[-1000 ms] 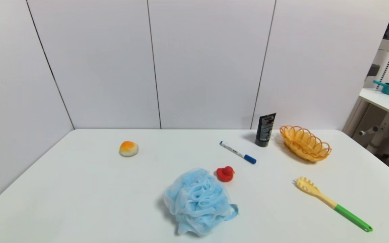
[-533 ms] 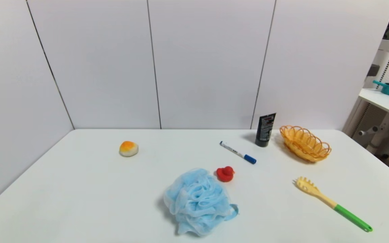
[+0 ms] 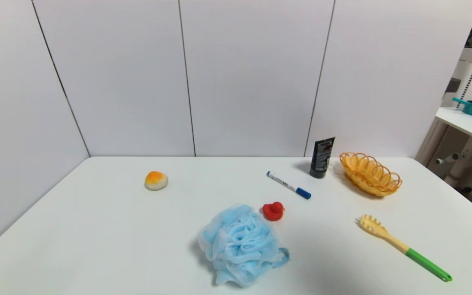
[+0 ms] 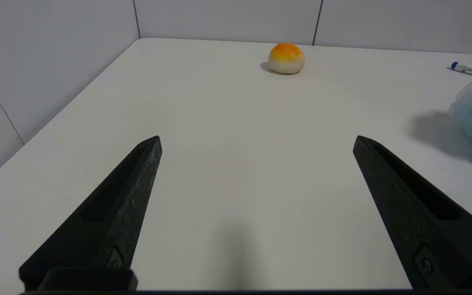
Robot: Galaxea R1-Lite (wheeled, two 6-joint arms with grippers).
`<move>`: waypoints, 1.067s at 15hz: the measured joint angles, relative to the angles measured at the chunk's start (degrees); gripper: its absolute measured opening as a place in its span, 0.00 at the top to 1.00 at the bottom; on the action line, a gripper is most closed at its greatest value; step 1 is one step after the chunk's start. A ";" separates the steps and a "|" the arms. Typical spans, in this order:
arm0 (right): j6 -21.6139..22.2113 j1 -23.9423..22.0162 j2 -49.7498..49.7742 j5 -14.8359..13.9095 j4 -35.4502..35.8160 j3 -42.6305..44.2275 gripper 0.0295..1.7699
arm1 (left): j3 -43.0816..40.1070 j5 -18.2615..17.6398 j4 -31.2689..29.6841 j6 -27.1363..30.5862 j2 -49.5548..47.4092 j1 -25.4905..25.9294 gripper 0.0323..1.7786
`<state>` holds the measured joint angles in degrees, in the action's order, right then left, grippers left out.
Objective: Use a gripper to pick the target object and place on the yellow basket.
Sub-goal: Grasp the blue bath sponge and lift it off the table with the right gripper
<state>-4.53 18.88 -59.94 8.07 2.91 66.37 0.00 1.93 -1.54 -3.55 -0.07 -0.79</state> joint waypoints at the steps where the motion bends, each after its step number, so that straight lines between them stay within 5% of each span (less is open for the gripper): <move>1: -0.10 2.08 -3.73 1.46 0.04 3.06 0.04 | 0.00 0.02 -0.02 -0.02 0.02 0.00 0.05; 5: -0.28 10.17 -18.83 5.29 -0.24 12.43 0.04 | 0.00 0.05 -0.02 0.00 0.02 0.00 0.05; 11: -5.68 14.21 -37.06 21.33 -0.74 14.28 0.04 | 0.00 0.02 -0.02 -0.02 0.00 0.00 0.05; 16: -11.78 15.54 -44.32 28.86 -8.69 10.42 0.04 | 0.00 0.05 0.00 0.00 0.02 0.00 0.05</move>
<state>-16.31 34.43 -104.27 36.93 -5.78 76.79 0.00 1.97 -1.54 -3.55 -0.05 -0.79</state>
